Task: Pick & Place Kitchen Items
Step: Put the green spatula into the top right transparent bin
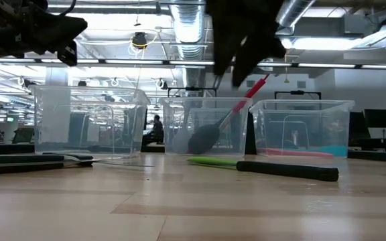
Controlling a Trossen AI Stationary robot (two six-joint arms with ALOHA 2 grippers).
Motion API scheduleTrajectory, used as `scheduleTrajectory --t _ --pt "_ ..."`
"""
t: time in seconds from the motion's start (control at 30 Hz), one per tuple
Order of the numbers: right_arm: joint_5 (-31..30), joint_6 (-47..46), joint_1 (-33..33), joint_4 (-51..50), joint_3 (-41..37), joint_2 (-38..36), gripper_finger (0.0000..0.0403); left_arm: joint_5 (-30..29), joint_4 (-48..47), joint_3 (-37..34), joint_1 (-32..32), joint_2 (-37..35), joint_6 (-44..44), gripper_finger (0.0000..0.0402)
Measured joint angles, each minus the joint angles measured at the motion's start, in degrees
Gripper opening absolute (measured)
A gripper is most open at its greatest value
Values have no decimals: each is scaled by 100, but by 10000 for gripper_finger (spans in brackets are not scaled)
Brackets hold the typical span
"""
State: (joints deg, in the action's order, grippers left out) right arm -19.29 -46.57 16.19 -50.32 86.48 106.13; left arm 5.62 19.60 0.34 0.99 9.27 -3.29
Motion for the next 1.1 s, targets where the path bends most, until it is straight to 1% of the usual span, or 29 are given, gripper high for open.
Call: scheduleTrajectory --t 0.13,0.3,0.43,0.53,0.63,0.7,0.77,0.83,1.0,1.1 --pt "433 123 18 -45 -1 615 255 -2 75 0 0 125 0 2" --pt "634 456 -142 -177 -5 1008 255 29 115 0 0 299 0 2" --pt "855 790 -341 -289 2 1045 255 29 119 1 0 383 1 2" --pt "897 992 -483 -349 4 1045 255 27 120 0 0 426 0 2" --pt "928 1248 -636 -169 4 1045 255 27 119 0 0 450 2 2" --pt "1107 1352 -747 -70 6 1073 255 27 126 0 0 463 2 2" --pt "1298 1376 -821 -119 -4 1139 255 27 126 0 0 464 2 2" --pt "1350 1373 -815 -261 -107 1131 255 24 131 0 0 464 0 2" --pt "1821 1145 -699 -31 -589 1130 255 24 150 0 0 477 2 2" --pt "1950 1014 -594 315 -813 1102 255 22 154 0 0 477 2 2"
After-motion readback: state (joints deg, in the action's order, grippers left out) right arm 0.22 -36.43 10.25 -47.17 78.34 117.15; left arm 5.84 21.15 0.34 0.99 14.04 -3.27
